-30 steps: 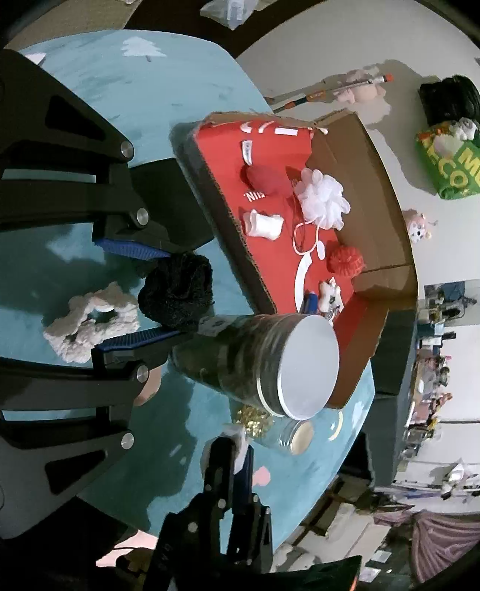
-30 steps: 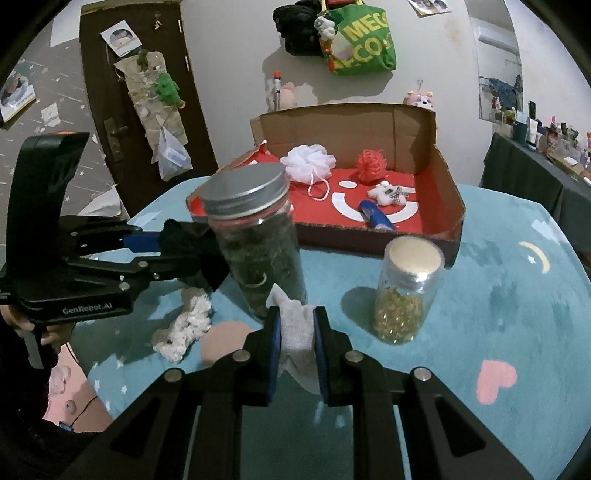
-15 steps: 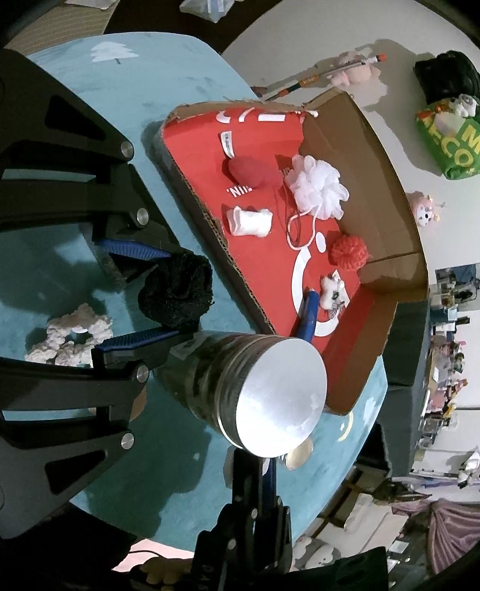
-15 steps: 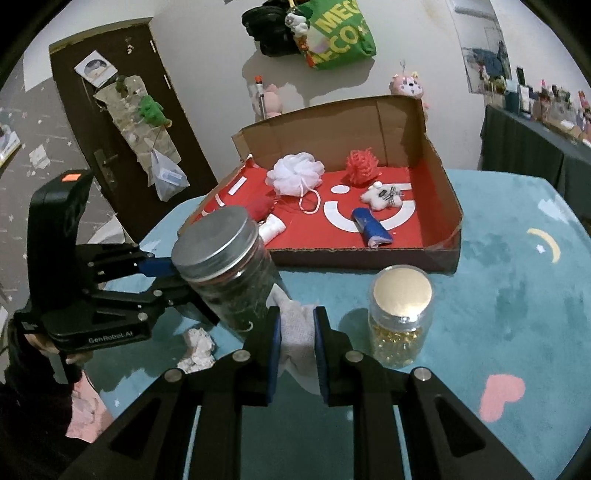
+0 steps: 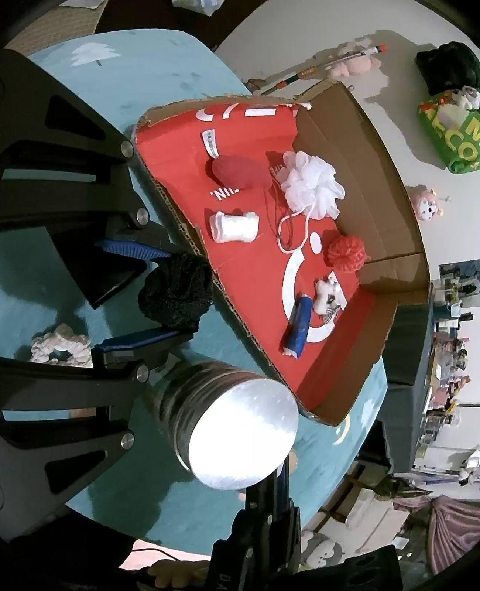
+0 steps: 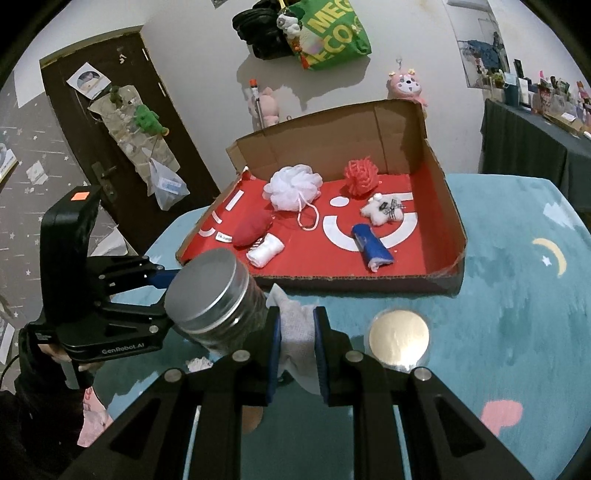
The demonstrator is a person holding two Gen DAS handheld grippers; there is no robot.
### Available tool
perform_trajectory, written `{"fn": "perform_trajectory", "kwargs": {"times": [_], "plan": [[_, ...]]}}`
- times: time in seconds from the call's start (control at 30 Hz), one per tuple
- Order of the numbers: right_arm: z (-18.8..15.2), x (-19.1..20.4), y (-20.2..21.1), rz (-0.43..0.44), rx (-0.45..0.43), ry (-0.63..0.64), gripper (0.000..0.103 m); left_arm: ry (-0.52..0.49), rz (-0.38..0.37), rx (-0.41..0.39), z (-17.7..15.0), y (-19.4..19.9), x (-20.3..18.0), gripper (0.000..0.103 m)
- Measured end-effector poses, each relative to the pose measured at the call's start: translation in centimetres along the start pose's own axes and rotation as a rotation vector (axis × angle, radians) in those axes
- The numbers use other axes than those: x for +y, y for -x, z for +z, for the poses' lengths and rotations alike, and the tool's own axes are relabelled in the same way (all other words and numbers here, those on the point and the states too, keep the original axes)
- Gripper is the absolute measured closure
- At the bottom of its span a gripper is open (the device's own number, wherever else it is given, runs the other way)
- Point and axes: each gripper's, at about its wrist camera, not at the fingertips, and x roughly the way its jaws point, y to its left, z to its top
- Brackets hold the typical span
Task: Organize soft objects
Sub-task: 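Carry the black ball and white cloth up and over into the box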
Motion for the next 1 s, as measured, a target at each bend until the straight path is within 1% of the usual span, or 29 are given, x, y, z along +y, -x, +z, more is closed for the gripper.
{"fn": "perform_trajectory", "kwargs": {"times": [0.33, 0.6, 0.73, 0.8, 0.9, 1.0], "plan": [[1.8, -0.3, -0.6, 0.005, 0.009, -0.004, 0.084, -0.012, -0.035, 0.015, 1.3, -0.8, 0.9, 0.071], [3.9, -0.5, -1.5, 0.003, 0.043, 0.027, 0.084, -0.015, -0.069, 0.052, 2.5, -1.9, 1.8, 0.071], [5.6, -0.6, -2.2, 0.011, 0.084, 0.06, 0.084, -0.008, -0.073, 0.072, 3.3, -2.6, 2.6, 0.071], [6.6, -0.6, -2.9, 0.0, 0.113, 0.092, 0.084, -0.003, -0.081, 0.085, 3.7, -3.1, 3.1, 0.071], [7.9, -0.6, -4.1, -0.002, 0.161, 0.134, 0.084, -0.001, -0.09, 0.109, 4.4, -4.1, 3.8, 0.071], [9.4, -0.5, -6.1, -0.002, 0.23, 0.196, 0.084, 0.006, -0.109, 0.138, 5.2, -5.3, 4.5, 0.071]]}}
